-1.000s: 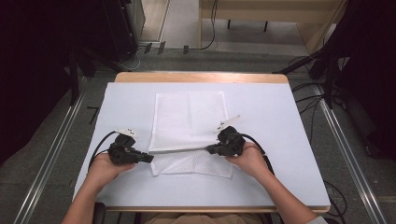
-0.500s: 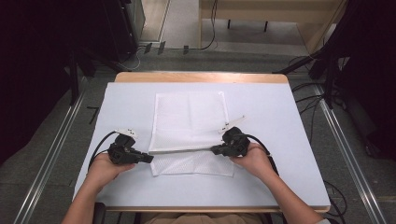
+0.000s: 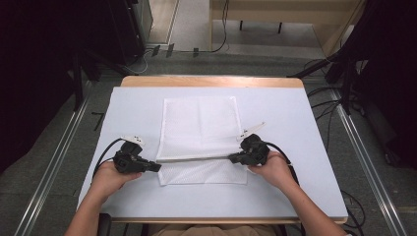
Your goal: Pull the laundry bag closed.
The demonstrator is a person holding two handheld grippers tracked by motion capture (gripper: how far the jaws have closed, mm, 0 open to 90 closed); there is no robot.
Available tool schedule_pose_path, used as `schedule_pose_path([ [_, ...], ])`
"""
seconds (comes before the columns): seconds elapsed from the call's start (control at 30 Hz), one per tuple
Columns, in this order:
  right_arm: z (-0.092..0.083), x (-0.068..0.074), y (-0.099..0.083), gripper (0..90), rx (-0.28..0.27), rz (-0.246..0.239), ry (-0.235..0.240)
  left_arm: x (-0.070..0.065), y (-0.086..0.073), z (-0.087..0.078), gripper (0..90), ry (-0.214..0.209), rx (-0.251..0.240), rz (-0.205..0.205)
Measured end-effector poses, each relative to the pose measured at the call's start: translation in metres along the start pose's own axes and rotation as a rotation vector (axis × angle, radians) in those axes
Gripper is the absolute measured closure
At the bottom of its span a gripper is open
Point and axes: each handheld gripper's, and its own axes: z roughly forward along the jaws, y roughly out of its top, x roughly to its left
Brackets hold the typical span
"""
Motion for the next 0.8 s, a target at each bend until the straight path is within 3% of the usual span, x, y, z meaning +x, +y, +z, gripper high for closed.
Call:
schedule_pose_path([
  [0.8,-0.018,-0.011,-0.018,87.3,-0.002,0.036,-0.002,0.002,0.0,0.0,87.6,-0.012,0.005,-0.01],
])
